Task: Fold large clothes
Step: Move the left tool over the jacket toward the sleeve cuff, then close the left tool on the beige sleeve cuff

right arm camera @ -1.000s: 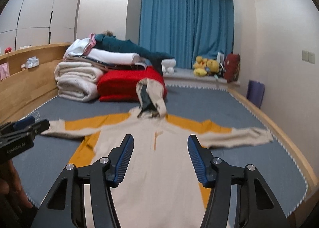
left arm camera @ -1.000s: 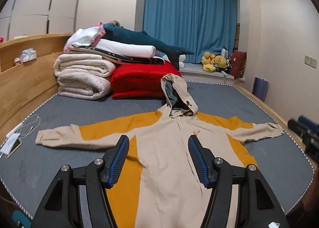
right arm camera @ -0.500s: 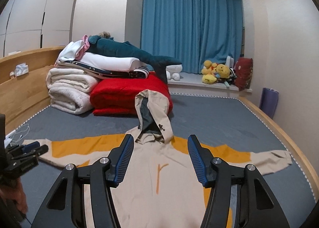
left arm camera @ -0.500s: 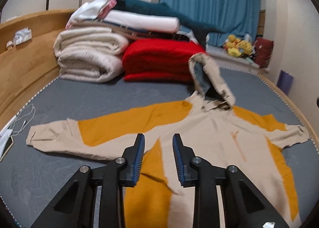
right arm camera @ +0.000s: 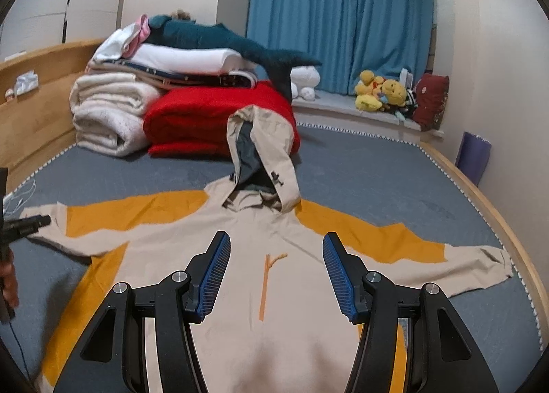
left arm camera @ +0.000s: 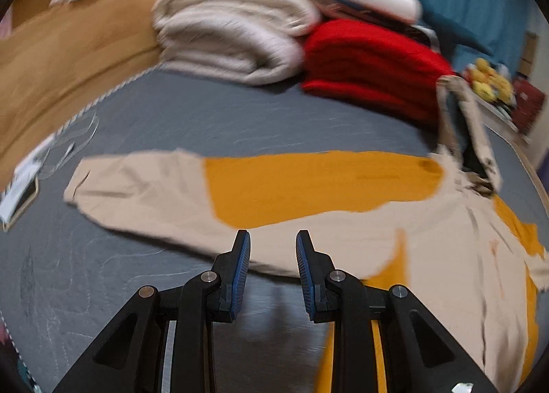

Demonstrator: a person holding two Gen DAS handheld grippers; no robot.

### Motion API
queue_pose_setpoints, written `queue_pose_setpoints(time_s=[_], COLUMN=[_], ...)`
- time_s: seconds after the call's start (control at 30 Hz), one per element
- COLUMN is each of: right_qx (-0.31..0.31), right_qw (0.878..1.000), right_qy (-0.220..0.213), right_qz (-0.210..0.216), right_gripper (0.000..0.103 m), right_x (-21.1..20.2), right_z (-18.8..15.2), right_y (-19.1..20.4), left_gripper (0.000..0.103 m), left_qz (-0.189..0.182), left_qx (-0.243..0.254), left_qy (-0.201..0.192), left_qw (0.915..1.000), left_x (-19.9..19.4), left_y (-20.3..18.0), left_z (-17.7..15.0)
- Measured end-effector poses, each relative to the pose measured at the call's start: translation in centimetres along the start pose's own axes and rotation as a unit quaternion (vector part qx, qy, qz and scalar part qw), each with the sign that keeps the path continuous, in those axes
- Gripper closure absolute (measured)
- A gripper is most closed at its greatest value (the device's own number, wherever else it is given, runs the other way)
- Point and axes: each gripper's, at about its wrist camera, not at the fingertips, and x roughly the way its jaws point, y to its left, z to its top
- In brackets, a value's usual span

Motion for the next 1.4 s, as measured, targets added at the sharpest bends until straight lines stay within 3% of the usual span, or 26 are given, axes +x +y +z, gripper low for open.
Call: queue_pose_setpoints(time_s=[0.17,0.3,0.43,0.57,0.63,0.7,0.8,0.9,0.97,1.0,1.1,1.13,1.27,1.33,1.37,1.4], right_qx=[0.013,0.031,0.025,0.025,0.023,0.023,0.020,0.013,0.011,0.011,0.019,0.023,0.041,0.049,0.052,0.054], right_qw=[1.000,0.999,0.998,0.997,0.997,0.996,0.996,0.995,0.994,0.994,0.993,0.992,0.990,0.989,0.989,0.989], right_qy=[0.022,0.036,0.049,0.067,0.073,0.081,0.091,0.099,0.107,0.111,0.119,0.121,0.133,0.138,0.139,0.140], right_qz=[0.014,0.018,0.005,-0.010,-0.014,-0.013,-0.009,0.001,0.003,0.002,0.003,0.004,0.007,0.000,-0.004,-0.005], right_gripper=[0.046,0.046,0.046,0.046,0.056,0.078,0.083,0.082,0.080,0.076,0.058,0.057,0.057,0.057,0.060,0.072], right_x=[1.6,2.6,3.9,5.1,5.5,5.9,6.3,6.7,6.9,7.0,7.3,7.4,7.5,7.5,7.4,7.3], right_z=[0.2,0.5,0.1,-0.5,-0.7,-1.0,-1.3,-1.8,-2.0,-2.1,-2.4,-2.4,-2.3,-2.0,-1.8,-1.7], right_y=[-0.5,-1.1,-1.0,-1.1,-1.2,-1.3,-1.3,-0.9,-0.6,-0.5,-0.8,-0.9,-1.7,-2.1,-2.2,-2.4], left_gripper=[0.078,0.078,0.074,0.065,0.063,0.063,0.063,0.066,0.077,0.094,0.099,0.101,0.103,0.103,0.103,0.103], left_qz=[0.028,0.041,0.050,0.053,0.051,0.048,0.036,0.039,0.039,0.031,0.035,0.040,0.064,0.057,0.053,0.042], left_qx=[-0.072,-0.134,-0.203,-0.283,-0.320,-0.349,-0.368,-0.364,-0.361,-0.359,-0.347,-0.339,-0.286,-0.253,-0.241,-0.228], left_qy=[0.016,0.030,0.040,0.037,0.036,0.040,0.032,0.026,0.022,0.023,0.016,0.009,-0.033,-0.063,-0.071,-0.079], left_qw=[0.9969,0.9896,0.9771,0.9569,0.9455,0.9350,0.9286,0.9302,0.9314,0.9327,0.9370,0.9400,0.9555,0.9636,0.9664,0.9695], left_x=[3.0,6.0,8.2,9.1,9.3,9.7,10.3,10.5,10.8,11.0,10.7,10.2,6.3,3.1,1.8,0.3], left_y=[6.6,12.1,16.9,21.8,23.7,25.4,26.8,27.4,27.4,27.5,26.9,26.4,22.8,19.7,18.2,16.2], left_z=[0.3,-0.2,-0.6,-1.0,-1.3,-1.9,-2.4,-2.1,-1.8,-1.8,-1.5,-1.0,2.1,3.7,4.2,4.8])
